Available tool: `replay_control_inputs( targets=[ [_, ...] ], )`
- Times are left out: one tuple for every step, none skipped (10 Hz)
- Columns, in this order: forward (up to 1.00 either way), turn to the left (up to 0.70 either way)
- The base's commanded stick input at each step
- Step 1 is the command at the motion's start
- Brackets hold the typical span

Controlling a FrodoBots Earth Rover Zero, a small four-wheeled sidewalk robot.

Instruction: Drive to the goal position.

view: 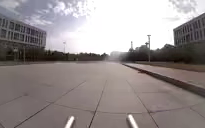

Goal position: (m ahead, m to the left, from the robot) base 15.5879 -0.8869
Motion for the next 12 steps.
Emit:
replay_control_inputs(
  targets=[
    [0.00,0.00],
    [0.00,0.00],
    [0.00,0.00],
    [0.97,0.00],
    [1.00,0.00],
    [1.00,0.00],
    [1.00,0.00],
    [1.00,0.00],
    [1.00,0.00],
    [1.00,0.00],
    [1.00,0.00],
    [1.00,0.00]
  ],
)
